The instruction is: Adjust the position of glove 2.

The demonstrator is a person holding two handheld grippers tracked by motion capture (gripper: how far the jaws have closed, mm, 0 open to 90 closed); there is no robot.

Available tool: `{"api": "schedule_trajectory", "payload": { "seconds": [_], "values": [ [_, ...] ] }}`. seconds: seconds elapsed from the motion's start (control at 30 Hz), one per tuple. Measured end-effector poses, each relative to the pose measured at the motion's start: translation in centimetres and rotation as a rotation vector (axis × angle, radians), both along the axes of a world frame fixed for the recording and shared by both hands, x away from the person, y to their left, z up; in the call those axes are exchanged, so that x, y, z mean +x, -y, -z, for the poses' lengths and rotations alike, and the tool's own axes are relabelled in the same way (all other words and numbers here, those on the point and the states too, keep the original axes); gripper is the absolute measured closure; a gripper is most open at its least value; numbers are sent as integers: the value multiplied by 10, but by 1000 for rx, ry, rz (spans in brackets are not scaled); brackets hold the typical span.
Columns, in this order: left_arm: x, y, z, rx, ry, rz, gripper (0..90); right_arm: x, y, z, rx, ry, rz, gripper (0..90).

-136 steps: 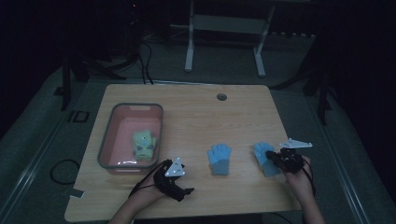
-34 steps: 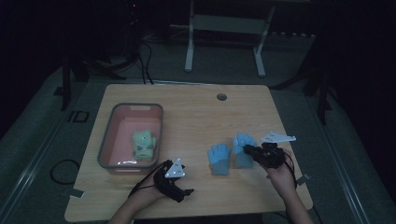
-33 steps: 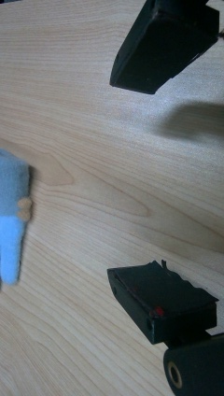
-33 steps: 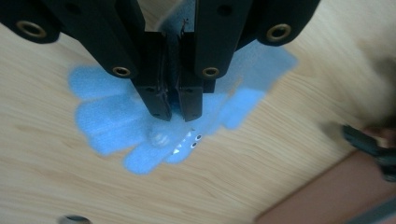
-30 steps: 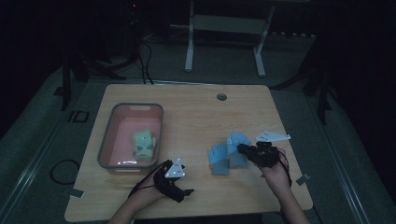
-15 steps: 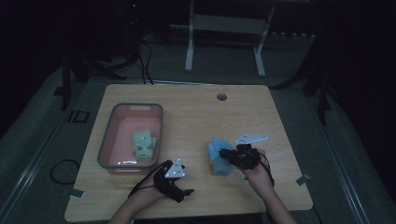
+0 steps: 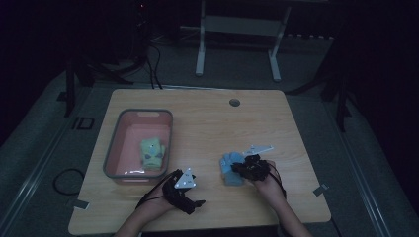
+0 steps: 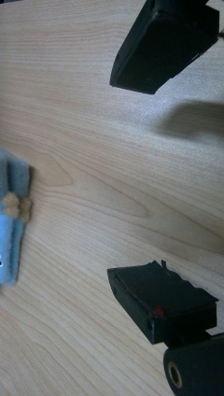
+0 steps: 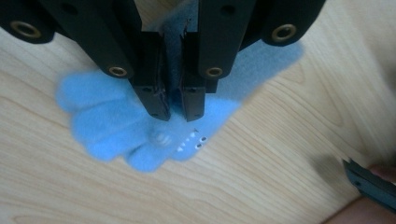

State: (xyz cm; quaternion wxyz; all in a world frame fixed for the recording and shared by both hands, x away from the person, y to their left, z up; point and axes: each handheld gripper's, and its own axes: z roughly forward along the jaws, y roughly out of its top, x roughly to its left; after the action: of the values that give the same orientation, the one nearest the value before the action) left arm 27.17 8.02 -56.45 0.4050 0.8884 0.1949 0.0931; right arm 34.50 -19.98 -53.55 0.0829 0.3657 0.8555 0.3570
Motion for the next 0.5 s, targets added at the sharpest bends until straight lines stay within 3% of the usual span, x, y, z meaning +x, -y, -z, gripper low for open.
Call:
{"api": "schedule_trajectory", "payload": {
  "seconds": [0.2,0.37,0.43,0.47,0.5],
  "values": [
    [0,0,-1,-3,26,10,89,2,2,3,-1,-12,-4,777],
    [-2,3,-1,9,14,7,89,-1,4,-5,1,13,-7,593],
    [-2,3,-1,9,14,7,89,-2,5,-7,6,20,-11,593],
    [-3,4,-3,-1,16,5,89,-2,5,-7,6,20,-11,547],
    [-4,5,-5,-6,28,8,89,-4,10,-13,23,45,-7,421]
  ]
}}
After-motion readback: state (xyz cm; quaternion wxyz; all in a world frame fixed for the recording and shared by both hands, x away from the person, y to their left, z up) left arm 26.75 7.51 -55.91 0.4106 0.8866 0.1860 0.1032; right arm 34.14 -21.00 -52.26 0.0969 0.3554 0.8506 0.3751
